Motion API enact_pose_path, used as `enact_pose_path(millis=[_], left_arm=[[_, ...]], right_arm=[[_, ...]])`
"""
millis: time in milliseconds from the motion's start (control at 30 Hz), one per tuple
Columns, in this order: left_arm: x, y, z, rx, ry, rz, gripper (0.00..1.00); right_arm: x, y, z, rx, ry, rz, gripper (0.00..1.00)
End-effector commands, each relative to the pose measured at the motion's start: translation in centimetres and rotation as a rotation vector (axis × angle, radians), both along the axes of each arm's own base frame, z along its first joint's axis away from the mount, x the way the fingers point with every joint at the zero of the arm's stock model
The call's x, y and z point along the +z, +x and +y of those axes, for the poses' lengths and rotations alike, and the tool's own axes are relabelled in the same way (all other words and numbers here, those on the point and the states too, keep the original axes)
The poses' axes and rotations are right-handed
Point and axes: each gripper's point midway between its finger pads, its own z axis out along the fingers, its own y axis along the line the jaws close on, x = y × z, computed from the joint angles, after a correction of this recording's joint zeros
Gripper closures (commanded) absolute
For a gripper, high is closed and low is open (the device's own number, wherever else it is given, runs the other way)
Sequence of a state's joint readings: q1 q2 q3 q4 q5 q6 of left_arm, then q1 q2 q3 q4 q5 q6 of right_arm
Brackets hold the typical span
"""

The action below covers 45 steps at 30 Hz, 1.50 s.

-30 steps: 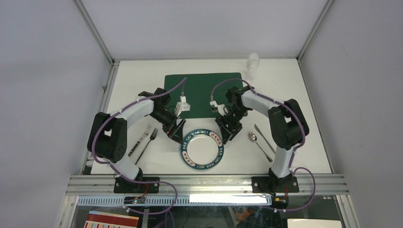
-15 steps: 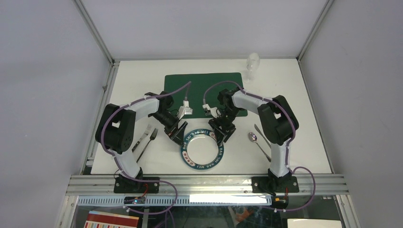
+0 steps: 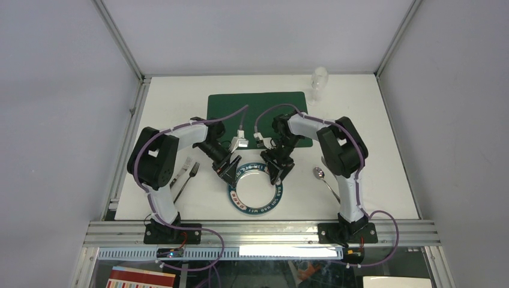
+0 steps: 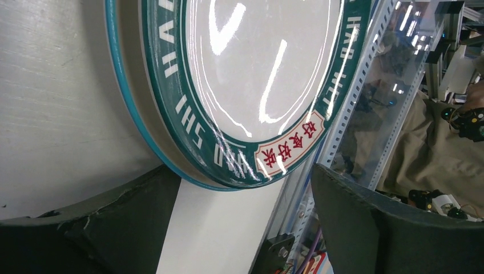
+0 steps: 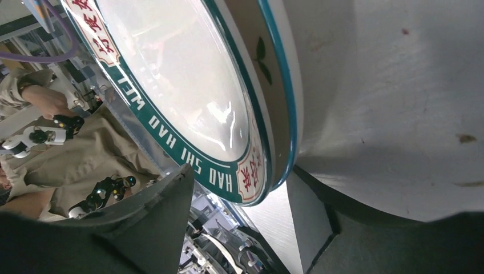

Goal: Set the dinner table for one person
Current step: Pick up the plate at the center of the board.

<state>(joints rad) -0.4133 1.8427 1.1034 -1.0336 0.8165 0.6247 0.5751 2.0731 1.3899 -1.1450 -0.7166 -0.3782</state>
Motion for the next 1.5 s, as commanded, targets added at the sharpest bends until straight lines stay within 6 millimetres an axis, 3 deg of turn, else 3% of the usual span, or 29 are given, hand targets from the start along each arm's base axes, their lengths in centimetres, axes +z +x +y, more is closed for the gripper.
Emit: enact_pose_path(millis=[0,200,367,533,667,900,1467], left_arm=[[-0.2,0.5,-1.0,-0.048,-0.056,-0.032,0.11],[-0.9,0.4,-1.3,-0.053,-0.063,0.001,0.19],[-1.1,0.5,-1.6,-0.059,-0.056,0.004,0.48],[-1.1,0.7,-1.7,-0.06,-0.059,0.0,0.57],[-1.0,0.8,-1.8,-0.058,-0.059,-0.006,0.61],[-0.8,1.5,-1.7,-0.046,-0.038,-0.041,0.63],[0.0,2.9,-1.6,-0.023,-0.003,-0.113,0.61]], right_arm=[[-0.4,0.7,1.3,0.01,0.031,-0.007,0.36],[-0.8,0.6,2.0,0.015,0.039,0.011,0.38],[-1.0,0.7,2.0,0.017,0.033,0.012,0.49],[-1.1,0.7,2.0,0.019,0.033,0.015,0.64],[-1.3,0.8,2.0,0.018,0.031,0.014,0.81],[-1.4,1.3,2.0,0.023,0.023,-0.013,1.0],[0.1,2.9,1.2,0.051,0.006,-0.131,1.0]])
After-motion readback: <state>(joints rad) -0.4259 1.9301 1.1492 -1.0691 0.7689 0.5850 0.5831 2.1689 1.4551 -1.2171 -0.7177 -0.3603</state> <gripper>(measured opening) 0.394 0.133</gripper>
